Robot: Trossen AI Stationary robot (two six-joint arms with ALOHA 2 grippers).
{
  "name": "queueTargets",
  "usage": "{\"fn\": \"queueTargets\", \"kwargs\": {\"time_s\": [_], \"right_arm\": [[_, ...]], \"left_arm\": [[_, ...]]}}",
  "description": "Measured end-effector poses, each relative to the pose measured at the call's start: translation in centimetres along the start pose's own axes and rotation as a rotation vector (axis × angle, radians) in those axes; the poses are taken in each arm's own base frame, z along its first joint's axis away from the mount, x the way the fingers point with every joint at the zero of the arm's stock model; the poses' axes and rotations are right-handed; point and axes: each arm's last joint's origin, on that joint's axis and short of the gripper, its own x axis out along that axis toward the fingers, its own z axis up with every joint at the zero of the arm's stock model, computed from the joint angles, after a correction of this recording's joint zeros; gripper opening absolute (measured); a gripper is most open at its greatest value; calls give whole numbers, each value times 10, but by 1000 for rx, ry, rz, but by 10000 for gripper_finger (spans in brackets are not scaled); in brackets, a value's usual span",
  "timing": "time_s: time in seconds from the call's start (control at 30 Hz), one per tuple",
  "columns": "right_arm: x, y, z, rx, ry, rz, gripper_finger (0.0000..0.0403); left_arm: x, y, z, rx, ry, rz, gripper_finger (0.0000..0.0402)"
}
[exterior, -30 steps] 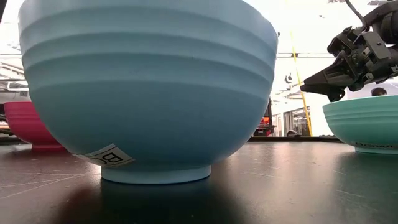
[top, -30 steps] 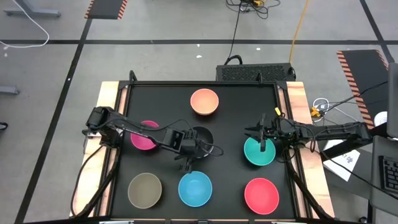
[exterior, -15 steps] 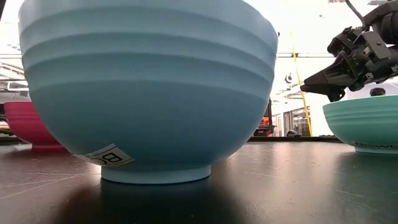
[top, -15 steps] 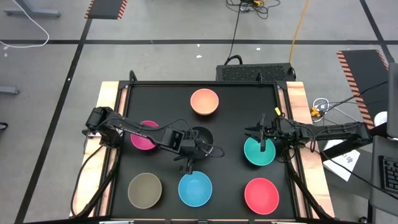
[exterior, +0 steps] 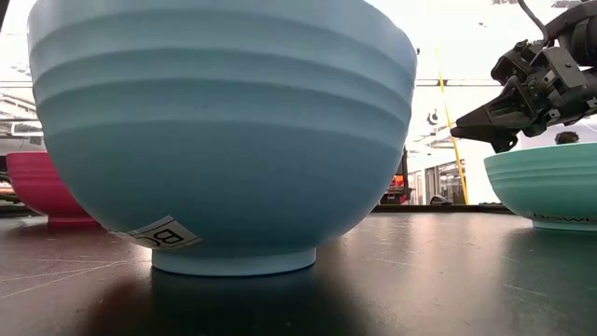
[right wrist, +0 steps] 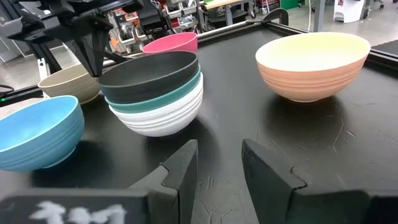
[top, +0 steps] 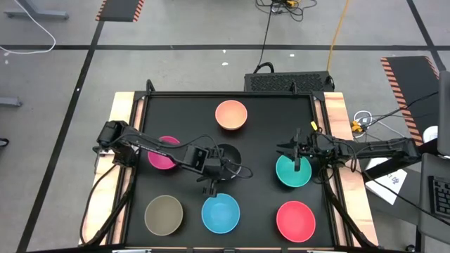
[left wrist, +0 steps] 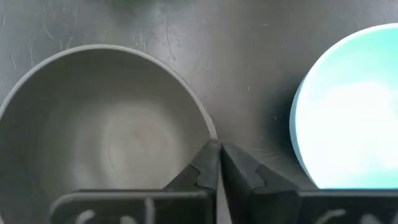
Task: Nest bowls inside each other
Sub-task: Stack the black bowl on the green bowl
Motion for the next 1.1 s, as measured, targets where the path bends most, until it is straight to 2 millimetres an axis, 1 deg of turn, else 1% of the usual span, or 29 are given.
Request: {"fn": "queueTargets", "kwargs": {"time_s": [0.07, 0.23, 0.4, 0.57, 0.67, 0.77, 1.0, 1.1], "right_arm": [[0, 0, 0, 0, 0, 0, 116], [0, 0, 0, 2, 0, 0, 116], [0, 0, 0, 4, 0, 0, 116], [0, 0, 0, 4, 0, 0, 116], [0, 0, 0, 4, 0, 0, 116], [0, 0, 0, 4, 2, 0, 116], [2, 0, -2, 9, 26, -7, 116], [2, 0, -3, 14, 36, -10, 116]], "left_arm": [[0, 0, 1, 1, -6, -3, 4], [0, 0, 1, 7, -8, -3, 13], [0, 0, 1, 7, -12, -3, 3], [0, 0, 1, 7, -15, -3, 15], [0, 0, 1, 3, -14, -3, 8], [7, 0, 1, -2, -2, -2, 4], [30, 5, -4, -17, 67, 3, 27], [31, 8, -3, -10, 58, 8, 27]]}}
